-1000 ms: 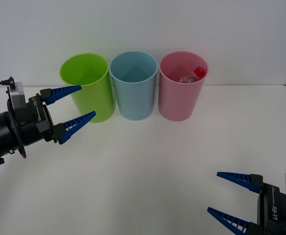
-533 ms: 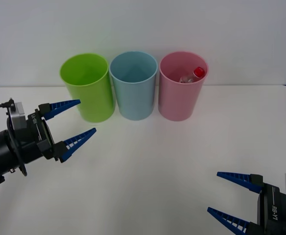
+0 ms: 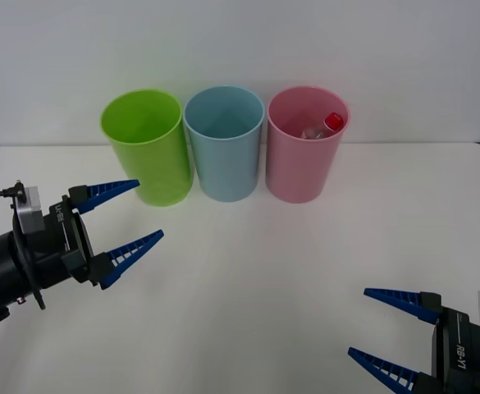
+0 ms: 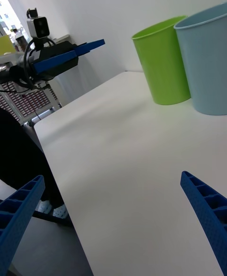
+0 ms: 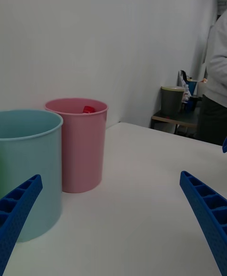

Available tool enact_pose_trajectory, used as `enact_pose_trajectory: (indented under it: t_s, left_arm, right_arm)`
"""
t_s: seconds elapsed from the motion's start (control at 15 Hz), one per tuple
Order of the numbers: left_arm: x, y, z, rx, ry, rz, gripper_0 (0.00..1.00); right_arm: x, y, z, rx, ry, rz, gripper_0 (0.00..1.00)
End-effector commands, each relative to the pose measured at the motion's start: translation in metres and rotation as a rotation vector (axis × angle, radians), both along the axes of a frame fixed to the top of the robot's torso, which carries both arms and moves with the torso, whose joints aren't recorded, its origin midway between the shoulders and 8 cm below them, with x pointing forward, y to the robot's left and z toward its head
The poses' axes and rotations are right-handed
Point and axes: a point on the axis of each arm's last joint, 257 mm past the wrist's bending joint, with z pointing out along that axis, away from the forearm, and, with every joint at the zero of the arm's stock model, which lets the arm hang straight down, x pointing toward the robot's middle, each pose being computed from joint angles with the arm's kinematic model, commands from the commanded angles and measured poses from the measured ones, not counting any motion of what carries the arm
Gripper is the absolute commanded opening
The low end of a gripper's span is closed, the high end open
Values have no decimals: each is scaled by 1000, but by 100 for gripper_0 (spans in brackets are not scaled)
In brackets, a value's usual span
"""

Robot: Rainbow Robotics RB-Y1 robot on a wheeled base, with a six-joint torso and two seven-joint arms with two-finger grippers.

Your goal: Put cans in the blue bin and PET bottles in the pink bin and trash in the green bin.

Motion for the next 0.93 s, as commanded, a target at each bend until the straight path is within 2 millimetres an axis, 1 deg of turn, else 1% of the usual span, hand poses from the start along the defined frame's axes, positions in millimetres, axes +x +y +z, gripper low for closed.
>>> enact_pose_trajectory:
  t_s: [0.07,0.13,0.27,0.4,0.47,0.53,0.67,0.73,0.93]
  left_arm:
    - [2,-2,-4,16,9,-2,100]
    - [3,-4,-3,3,13,2,100]
    - [9,10,4,-2,-15,30,100]
    - [11,24,3,6,-30,52,100]
    - [11,28,1,13,-34,56,100]
    - [8,34,-2,34,-37,61,100]
    - [-6,40,-13,42,-17,48,100]
    - [-12,46,-20,72,-10,53,100]
    - [-14,62,-33,134,-2,86,100]
  right_arm:
    - [0,0,0,0,0,0,100]
    - [0,0,0,0,0,0,100]
    - [0,0,0,0,0,0,100]
    - [0,0,0,0,0,0,100]
    - [0,0,0,0,0,0,100]
    - [0,0,0,0,0,0,100]
    - [0,0,0,0,0,0,100]
    - [0,0,0,0,0,0,100]
    - [0,0,0,0,0,0,100]
